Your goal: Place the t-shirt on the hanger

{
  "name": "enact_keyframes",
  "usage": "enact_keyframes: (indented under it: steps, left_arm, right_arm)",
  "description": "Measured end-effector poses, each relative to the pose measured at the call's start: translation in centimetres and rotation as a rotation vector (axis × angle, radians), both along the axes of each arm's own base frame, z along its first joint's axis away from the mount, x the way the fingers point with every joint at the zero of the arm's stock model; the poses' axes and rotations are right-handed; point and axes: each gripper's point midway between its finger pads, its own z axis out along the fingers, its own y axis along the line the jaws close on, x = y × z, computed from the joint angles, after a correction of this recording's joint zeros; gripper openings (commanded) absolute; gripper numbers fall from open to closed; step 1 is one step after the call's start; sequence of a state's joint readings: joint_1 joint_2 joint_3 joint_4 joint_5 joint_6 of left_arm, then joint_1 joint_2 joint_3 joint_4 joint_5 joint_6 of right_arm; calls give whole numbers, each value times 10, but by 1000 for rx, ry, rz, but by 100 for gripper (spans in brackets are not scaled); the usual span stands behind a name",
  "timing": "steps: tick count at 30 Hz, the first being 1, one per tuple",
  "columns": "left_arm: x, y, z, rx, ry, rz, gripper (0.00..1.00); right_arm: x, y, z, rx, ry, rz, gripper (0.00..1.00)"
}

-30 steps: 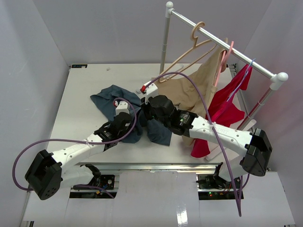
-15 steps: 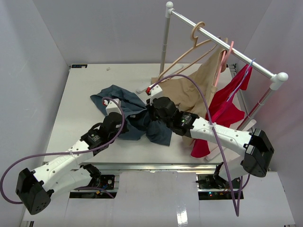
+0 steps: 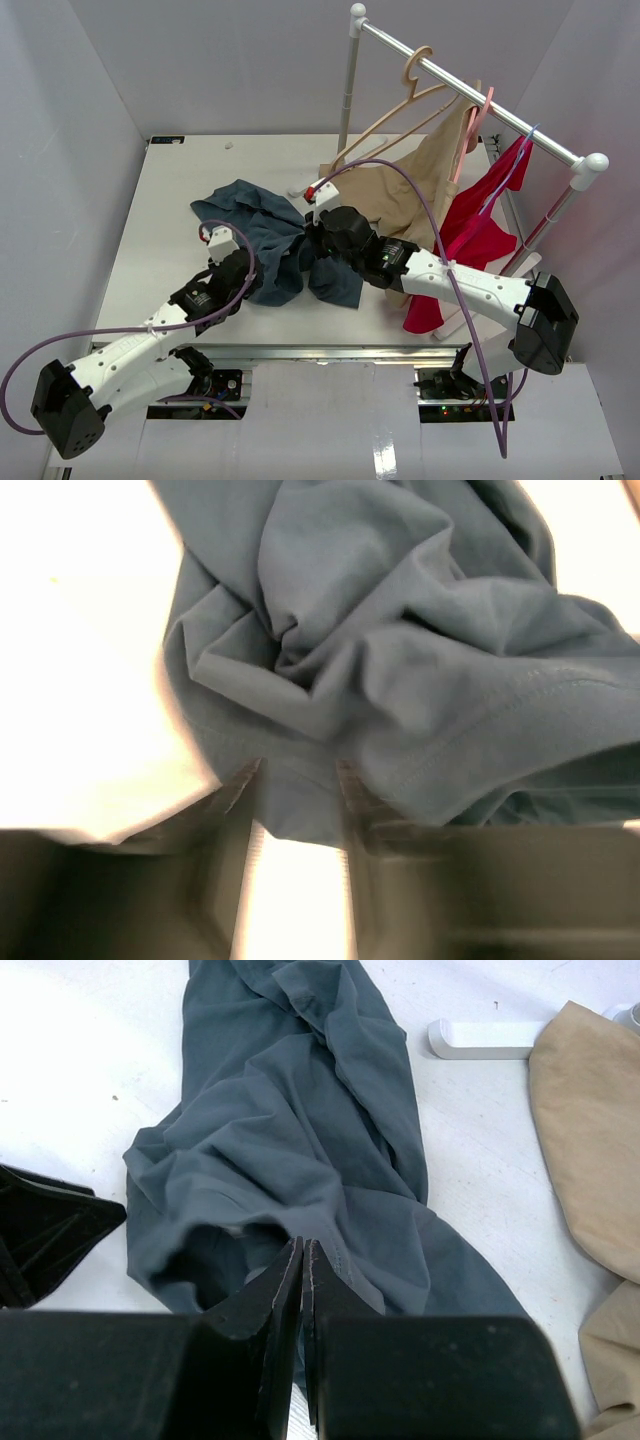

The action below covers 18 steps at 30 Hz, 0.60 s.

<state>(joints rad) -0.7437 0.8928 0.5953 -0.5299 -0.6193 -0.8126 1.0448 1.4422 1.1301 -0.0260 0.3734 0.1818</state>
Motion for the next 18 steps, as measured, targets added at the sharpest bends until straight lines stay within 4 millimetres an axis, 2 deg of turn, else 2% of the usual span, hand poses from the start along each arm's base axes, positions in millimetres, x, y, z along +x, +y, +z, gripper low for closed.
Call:
enact_keyframes:
  steps: [4, 10, 14, 18]
  left_arm:
    - [0, -8, 7, -23, -18, -56, 63]
    - [1, -26, 9, -34, -17, -165, 67]
    - [3, -36, 4, -34, -13, -218, 70]
    - [5, -42, -10, -7, 18, -246, 70]
  right_arm:
    - [-2, 4, -2, 1, 2, 11, 8]
    - [-6, 14, -15, -27, 18, 30, 8]
    - [-8, 20, -15, -29, 19, 39, 8]
    - [-7, 24, -7, -13, 9, 42, 8]
